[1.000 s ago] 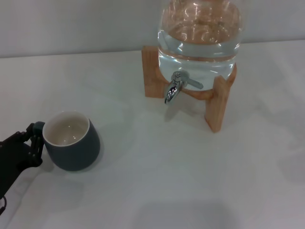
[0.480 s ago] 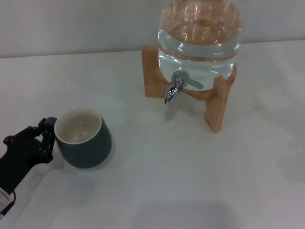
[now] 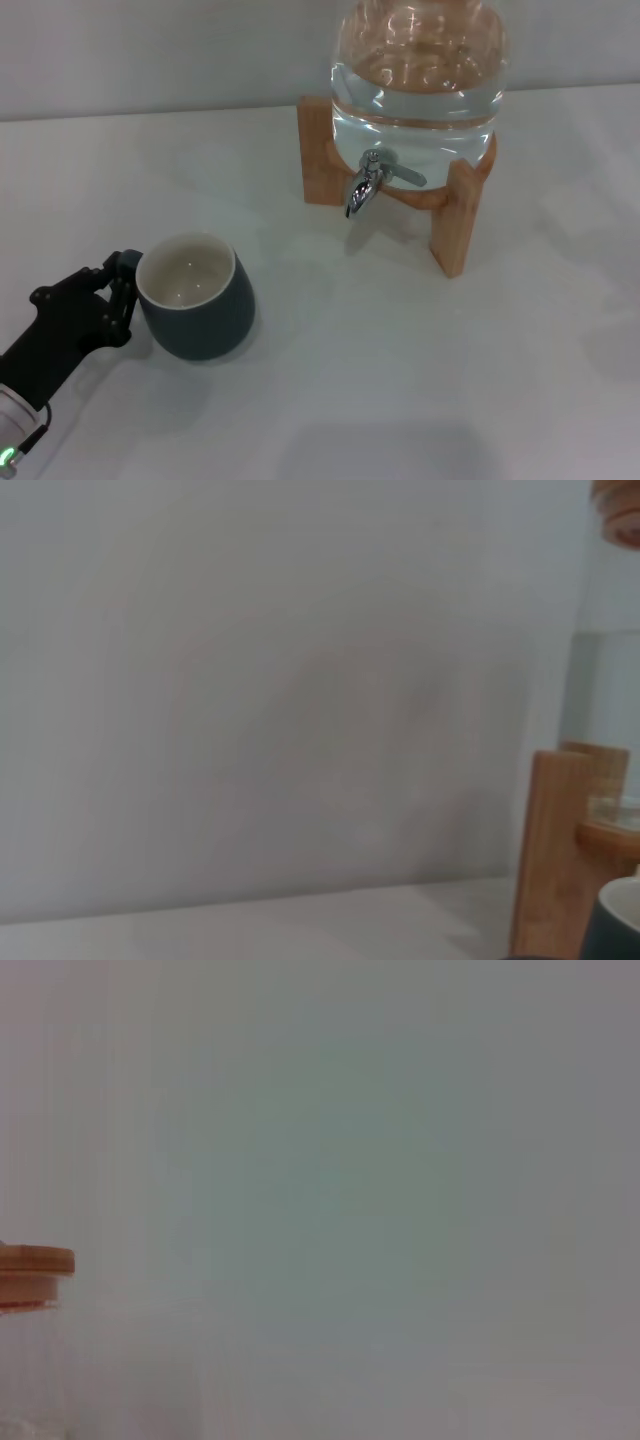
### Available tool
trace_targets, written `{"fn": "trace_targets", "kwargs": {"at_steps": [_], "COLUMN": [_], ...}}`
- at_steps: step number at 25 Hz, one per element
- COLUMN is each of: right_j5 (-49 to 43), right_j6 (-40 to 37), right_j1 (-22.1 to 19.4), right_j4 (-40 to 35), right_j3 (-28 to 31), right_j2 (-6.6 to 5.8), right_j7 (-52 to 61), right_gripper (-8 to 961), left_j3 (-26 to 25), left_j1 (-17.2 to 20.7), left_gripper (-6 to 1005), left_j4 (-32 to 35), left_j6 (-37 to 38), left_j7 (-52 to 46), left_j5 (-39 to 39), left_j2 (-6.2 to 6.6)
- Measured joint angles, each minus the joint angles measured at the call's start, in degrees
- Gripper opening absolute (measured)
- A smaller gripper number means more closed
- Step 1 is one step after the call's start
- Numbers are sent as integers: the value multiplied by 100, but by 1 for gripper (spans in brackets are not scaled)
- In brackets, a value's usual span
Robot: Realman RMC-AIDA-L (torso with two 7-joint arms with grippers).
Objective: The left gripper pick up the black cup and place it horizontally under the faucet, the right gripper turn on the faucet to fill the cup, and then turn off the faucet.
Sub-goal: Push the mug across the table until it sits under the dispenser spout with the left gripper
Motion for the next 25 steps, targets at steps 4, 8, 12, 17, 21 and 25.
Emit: {"fn": "trace_targets", "kwargs": {"at_steps": [4,8,12,17,21,25], "right_j5": [0,0,0,0,0,0], "right_j6": [0,0,0,0,4,7], "right_j1": [2,8,11,-5,-10,9], "right_j4": [0,0,0,8,29,69], "right_j3": [0,-1,-10,-9,-8,-8], "right_j2": [0,0,0,0,0,0], "right_j7": [0,0,0,0,0,-18], "right_gripper": [842,842,842,842,842,841], "left_j3": [0,-19,-43,-48,-23,-11], "left_j1": [6,-59,-186,-355,-479,-597], "left_gripper": [129,129,129,129,129,129], "left_j4": [-18,-17,-15,-15,-18,-67], "left_j6": [-17,83,237,397,514,626], "left_j7": [-4,-5,-7,-9,-10,-6], "left_j5": [39,33,9,-4,-1,17], "left_j2": [0,0,0,0,-3,-14]}}
